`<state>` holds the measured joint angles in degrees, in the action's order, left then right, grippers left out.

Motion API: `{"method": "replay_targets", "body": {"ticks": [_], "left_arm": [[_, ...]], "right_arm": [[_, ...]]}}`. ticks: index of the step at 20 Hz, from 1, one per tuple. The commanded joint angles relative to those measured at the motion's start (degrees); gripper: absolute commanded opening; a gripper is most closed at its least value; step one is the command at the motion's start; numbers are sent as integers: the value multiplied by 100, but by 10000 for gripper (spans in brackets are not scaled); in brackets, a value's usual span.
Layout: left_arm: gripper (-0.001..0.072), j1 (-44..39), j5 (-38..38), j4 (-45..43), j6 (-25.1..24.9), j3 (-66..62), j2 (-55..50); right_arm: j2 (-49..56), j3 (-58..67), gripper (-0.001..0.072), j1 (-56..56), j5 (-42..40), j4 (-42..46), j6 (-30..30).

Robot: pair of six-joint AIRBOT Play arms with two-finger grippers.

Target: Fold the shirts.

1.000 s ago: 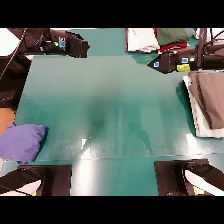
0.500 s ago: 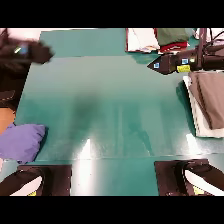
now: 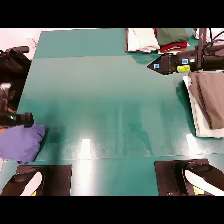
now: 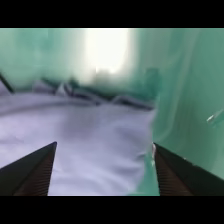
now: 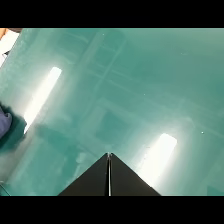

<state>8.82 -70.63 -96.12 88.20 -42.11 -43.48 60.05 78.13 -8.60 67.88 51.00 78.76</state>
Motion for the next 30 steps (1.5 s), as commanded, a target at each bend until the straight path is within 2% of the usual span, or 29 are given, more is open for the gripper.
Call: {"method": "replay_targets", "body": {"ticks": [1,4,5,6,7,8,11,13,16,19,23,27,30], "left_arm": [[711,170,715,-151,140,1016,72],[709,170,721,-146,273,1075,70],[544,170,684,-146,334,1064,70],[308,168,634,-142,328,1034,83],[125,168,584,-138,330,955,92],[26,168,463,-136,321,785,94],[24,59,-140,-140,81,-409,94],[24,-393,-564,-146,-13,-1786,94],[22,-1478,-555,-138,225,-3720,85],[21,-2618,-212,-133,308,-4924,-33],[21,-3950,103,-94,348,-5451,-748],[23,-5342,498,111,297,-5480,-2157],[26,-6186,640,306,-177,-5480,-3244]], "right_arm": [[0,2,16,-2,7,-2,0],[0,2,16,-2,-17,0,0],[0,2,16,-2,-39,0,0],[0,4,16,-2,-48,0,0],[0,4,16,-2,-44,0,0],[-4,4,16,0,-46,0,0],[-155,22,16,0,-262,7,0],[-289,208,15,0,-470,28,2],[-289,949,15,0,-479,256,7],[-291,1722,15,0,-479,951,46],[-271,2592,15,11,-372,1902,442],[42,3442,15,328,291,1947,514],[374,3886,15,538,890,1915,675]]}}
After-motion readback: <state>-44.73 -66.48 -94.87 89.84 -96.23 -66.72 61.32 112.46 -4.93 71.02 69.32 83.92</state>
